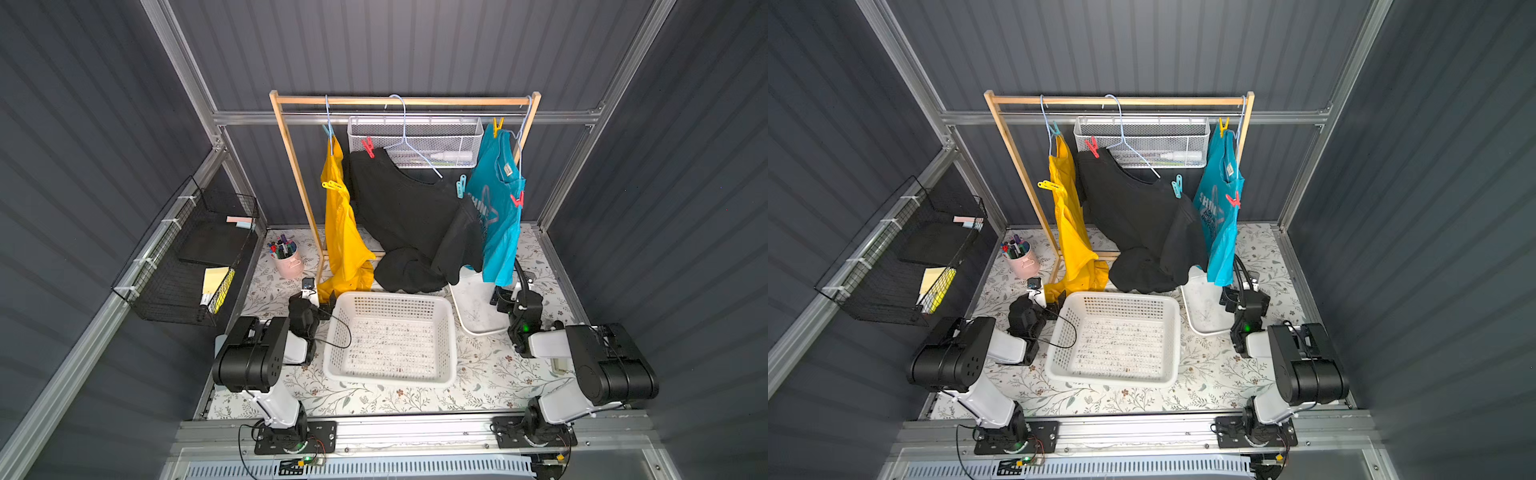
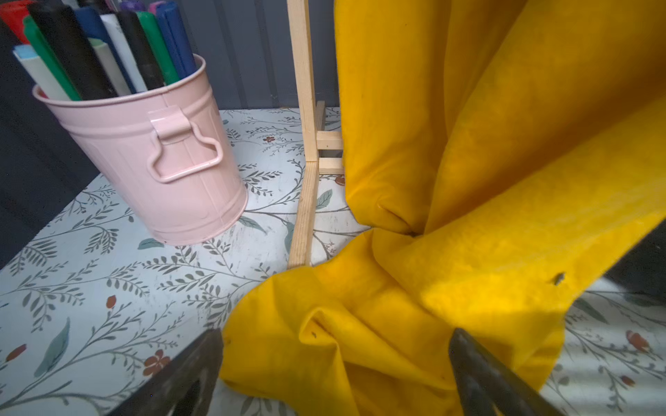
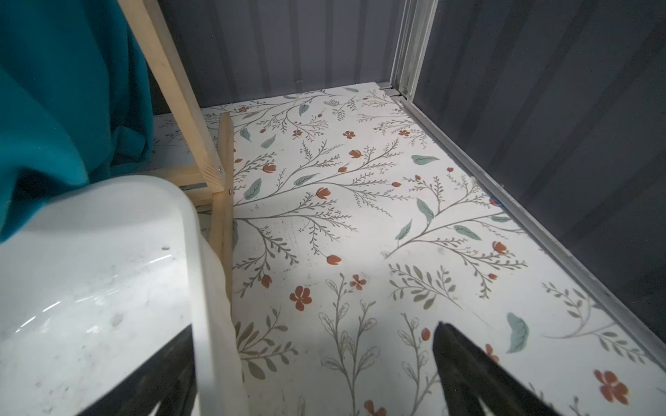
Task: Remove the clothespins securing t-shirts to the hanger
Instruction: Pick up the hanger from the clothes rail.
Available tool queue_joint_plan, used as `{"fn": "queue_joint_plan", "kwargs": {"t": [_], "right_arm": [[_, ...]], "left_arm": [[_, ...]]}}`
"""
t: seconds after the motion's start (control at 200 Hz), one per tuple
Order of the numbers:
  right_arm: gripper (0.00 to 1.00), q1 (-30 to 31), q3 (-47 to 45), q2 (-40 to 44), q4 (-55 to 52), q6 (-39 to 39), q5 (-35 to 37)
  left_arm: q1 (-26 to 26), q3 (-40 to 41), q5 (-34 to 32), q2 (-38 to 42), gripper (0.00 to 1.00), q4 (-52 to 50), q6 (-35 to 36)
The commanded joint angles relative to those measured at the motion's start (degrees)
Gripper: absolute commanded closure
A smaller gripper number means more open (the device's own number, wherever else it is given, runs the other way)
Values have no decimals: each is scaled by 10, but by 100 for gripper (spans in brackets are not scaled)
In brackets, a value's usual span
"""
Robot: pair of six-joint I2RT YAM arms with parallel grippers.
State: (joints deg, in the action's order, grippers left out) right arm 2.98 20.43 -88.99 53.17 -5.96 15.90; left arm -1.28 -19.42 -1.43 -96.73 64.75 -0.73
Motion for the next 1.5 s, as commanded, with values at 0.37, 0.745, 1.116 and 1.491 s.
{"fn": "queue_joint_plan", "kwargs": {"t": [0.37,0.745,1.116,1.491], "right_arm": [[1,-4,11,-4,13,4,6],[1,-4,4,10,24,15,-4],[1,-3,50,170,-255,-56,79],[1,-4,129,333,-600,-166,142]], "left_arm": [[6,-9,13,-8,0,18,8],[6,-24,-23,16,0,-27,-5],[6,-109,-98,118,0,-263,-106],[5,-296,-142,190,0,-552,-176]]}}
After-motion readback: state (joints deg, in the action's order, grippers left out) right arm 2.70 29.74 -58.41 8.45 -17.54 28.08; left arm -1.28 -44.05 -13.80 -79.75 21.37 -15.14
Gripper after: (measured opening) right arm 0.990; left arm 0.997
